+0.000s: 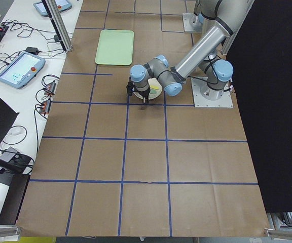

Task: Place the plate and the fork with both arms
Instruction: 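Close the left gripper on the white plate's rim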

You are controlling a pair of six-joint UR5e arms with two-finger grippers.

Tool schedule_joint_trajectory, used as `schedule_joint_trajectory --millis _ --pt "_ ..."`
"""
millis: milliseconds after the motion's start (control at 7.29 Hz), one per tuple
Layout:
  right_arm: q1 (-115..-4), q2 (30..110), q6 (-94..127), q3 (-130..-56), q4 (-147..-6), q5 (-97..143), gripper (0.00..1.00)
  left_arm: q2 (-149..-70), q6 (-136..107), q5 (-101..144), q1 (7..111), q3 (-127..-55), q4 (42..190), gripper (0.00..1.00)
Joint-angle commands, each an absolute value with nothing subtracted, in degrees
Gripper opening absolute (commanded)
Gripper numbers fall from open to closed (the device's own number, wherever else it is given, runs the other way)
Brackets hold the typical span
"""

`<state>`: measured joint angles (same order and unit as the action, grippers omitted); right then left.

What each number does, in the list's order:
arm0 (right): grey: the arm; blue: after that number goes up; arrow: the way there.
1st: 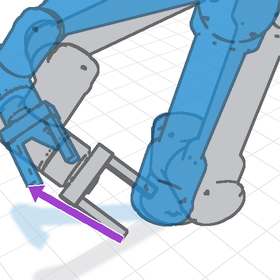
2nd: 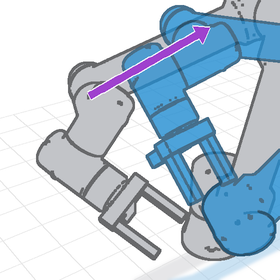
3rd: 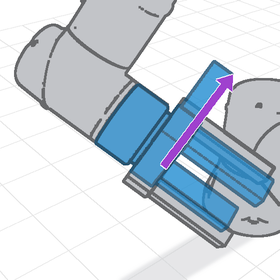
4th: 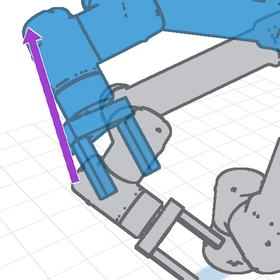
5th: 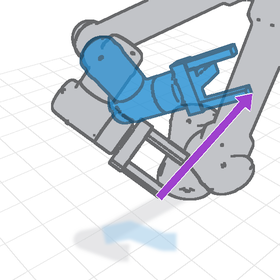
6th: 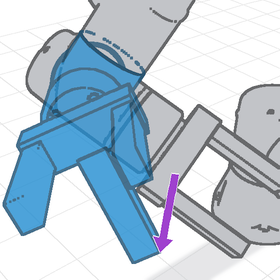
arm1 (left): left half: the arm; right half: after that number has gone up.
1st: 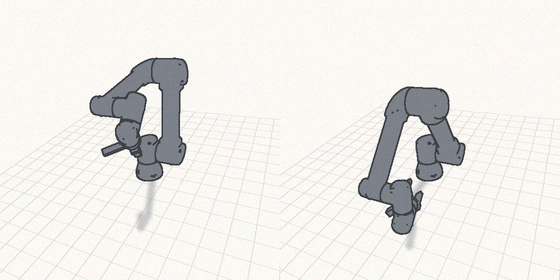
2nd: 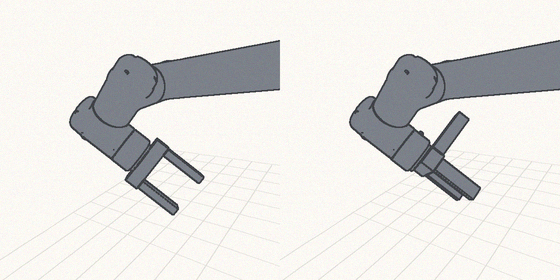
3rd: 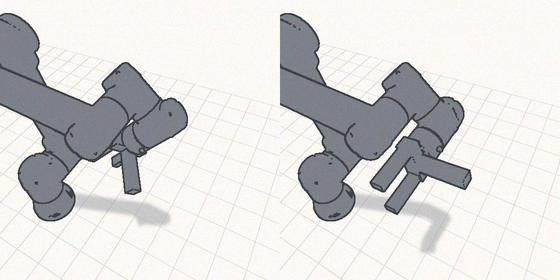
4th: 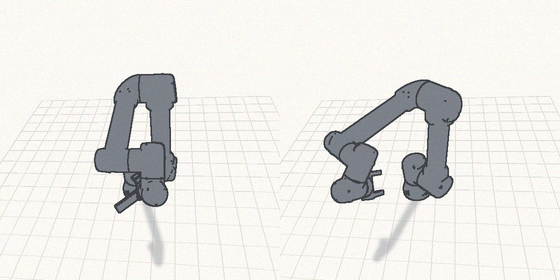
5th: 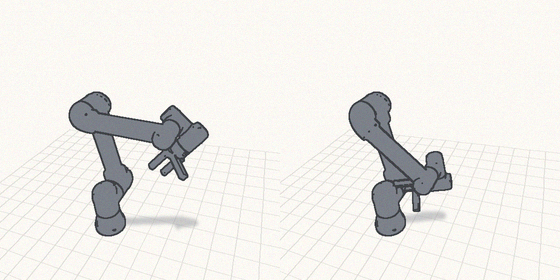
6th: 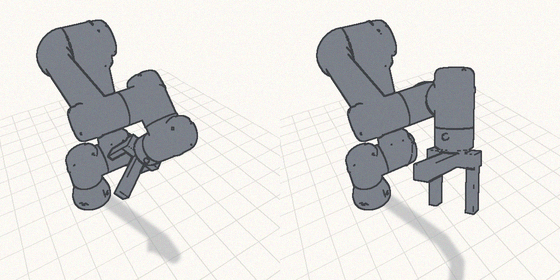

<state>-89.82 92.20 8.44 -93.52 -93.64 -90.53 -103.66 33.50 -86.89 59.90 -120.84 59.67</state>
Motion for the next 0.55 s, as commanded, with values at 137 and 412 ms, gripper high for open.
schedule_joint_trajectory --millis 137,412 --pt "-89.8 92.2 8.5 -93.5 -93.6 -90.5 1.0 -103.3 33.1 -86.7 59.9 -120.8 59.7 0.06" --pt "-89.8 92.2 8.4 -93.6 -93.6 -90.5 1.0 -102.5 33.1 -86.5 59.9 -120.8 59.7 0.0"
